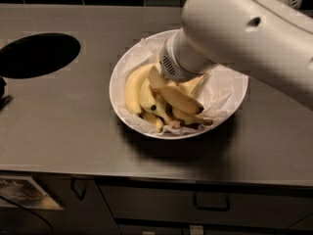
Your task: Pick banana from white bowl
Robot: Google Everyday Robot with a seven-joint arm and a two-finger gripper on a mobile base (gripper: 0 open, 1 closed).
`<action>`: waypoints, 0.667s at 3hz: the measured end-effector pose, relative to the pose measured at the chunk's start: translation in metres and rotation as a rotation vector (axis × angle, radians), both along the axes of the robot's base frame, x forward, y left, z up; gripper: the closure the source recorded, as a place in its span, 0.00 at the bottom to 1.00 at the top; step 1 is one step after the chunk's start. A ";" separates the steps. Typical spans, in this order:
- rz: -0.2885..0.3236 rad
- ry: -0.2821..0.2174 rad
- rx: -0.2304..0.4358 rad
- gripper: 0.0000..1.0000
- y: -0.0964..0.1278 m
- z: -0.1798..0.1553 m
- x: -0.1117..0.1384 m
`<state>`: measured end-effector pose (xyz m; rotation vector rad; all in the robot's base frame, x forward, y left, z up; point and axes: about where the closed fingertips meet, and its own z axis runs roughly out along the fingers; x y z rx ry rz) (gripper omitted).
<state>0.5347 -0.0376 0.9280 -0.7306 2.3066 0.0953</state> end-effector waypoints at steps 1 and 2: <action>0.023 -0.019 0.018 1.00 -0.007 0.008 -0.004; 0.047 -0.074 0.074 1.00 -0.028 0.026 -0.011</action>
Offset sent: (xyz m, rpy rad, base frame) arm -0.0232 -0.0527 0.0485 0.1517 -0.1483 0.1200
